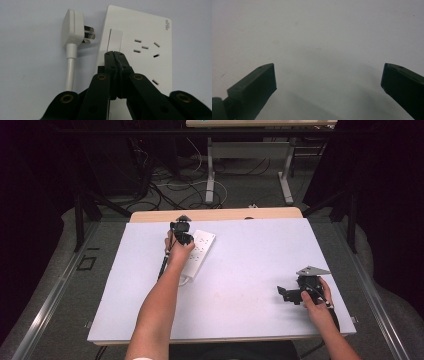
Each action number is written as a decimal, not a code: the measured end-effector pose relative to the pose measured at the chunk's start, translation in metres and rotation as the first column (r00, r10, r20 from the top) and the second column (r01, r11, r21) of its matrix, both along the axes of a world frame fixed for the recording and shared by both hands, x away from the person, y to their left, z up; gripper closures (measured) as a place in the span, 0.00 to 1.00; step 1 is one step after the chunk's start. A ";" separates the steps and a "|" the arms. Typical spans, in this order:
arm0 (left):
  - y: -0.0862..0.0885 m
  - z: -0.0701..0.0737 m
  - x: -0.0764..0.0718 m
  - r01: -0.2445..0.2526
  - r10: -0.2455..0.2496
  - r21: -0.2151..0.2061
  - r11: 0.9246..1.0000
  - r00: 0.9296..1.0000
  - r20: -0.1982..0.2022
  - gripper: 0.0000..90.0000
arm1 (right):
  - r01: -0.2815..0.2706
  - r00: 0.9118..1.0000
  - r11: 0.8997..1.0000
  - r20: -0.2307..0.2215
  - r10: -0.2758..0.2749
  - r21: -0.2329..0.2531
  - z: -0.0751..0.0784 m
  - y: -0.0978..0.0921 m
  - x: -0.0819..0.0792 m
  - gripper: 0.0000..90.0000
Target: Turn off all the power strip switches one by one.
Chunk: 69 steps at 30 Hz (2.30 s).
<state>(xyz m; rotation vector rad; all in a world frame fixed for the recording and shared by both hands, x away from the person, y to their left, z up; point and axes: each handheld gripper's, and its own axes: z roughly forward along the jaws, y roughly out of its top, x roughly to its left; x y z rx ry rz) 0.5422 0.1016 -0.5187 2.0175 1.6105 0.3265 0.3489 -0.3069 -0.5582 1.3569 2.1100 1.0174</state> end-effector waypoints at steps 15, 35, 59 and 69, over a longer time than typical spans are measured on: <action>-0.003 0.000 0.001 -0.004 0.004 0.007 1.000 1.000 0.003 1.00 | 0.003 1.000 1.000 -0.002 -0.003 -0.004 0.000 -0.001 0.000 0.00; 0.002 0.016 0.006 -0.019 0.021 -0.028 0.999 0.999 0.047 1.00 | 0.000 1.000 1.000 0.002 0.000 0.000 0.000 0.000 0.000 0.00; -0.014 0.032 0.029 0.013 -0.012 -0.005 1.000 0.997 0.073 1.00 | 0.002 1.000 1.000 0.002 -0.002 0.010 0.001 -0.001 0.000 0.00; -0.017 0.027 0.038 0.001 -0.002 0.010 1.000 0.998 0.068 1.00 | 0.009 1.000 1.000 0.006 -0.009 0.014 0.002 -0.004 -0.002 0.00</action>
